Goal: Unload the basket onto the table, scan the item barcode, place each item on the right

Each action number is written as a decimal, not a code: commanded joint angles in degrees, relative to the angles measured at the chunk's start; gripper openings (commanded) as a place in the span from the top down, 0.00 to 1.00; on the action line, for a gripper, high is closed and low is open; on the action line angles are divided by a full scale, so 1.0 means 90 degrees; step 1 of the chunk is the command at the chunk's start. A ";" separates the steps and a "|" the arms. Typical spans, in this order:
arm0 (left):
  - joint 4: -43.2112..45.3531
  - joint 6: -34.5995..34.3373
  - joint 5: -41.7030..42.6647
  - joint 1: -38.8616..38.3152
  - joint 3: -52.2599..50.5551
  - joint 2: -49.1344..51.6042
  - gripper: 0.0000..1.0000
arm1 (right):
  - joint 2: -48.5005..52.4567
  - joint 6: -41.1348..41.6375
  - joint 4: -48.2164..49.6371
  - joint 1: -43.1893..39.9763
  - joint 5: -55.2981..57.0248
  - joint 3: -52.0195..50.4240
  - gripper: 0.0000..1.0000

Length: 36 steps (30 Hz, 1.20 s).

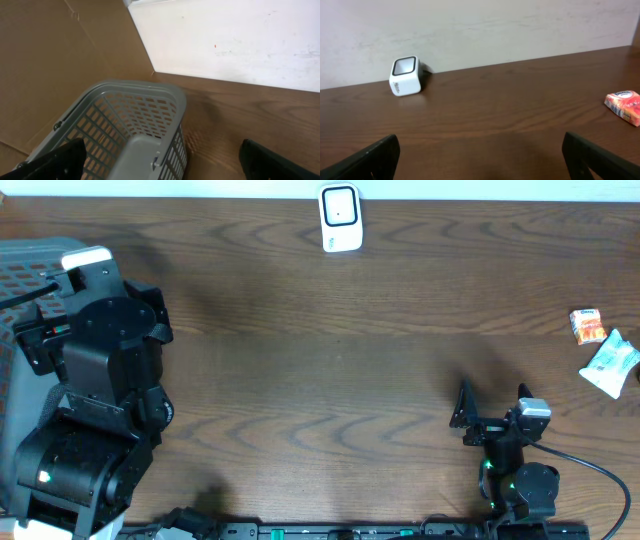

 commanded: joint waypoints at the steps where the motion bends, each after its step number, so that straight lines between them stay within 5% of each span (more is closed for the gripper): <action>1: 0.0000 -0.0080 -0.0019 0.0027 0.0032 -0.0005 0.02 | -0.0058 0.0085 -0.0024 0.0044 0.0056 -0.0010 0.01; 11: -0.0044 -0.0087 -0.0010 -0.0017 0.0029 -0.0078 0.02 | -0.0058 0.0085 -0.0022 0.0044 0.0056 -0.0010 0.01; 19: -0.0085 -0.0131 0.2130 0.0270 -0.0571 -0.1052 0.02 | -0.0058 0.0085 -0.0024 0.0044 0.0056 -0.0010 0.01; 27: 0.1173 -0.0372 0.3674 0.0882 -0.2732 -0.2715 0.02 | -0.0058 0.0085 -0.0022 0.0044 0.0056 -0.0010 0.01; 36: 0.2817 -0.1617 0.3711 0.1350 -0.5943 -0.4911 0.02 | -0.0058 0.0085 -0.0022 0.0044 0.0056 -0.0010 0.01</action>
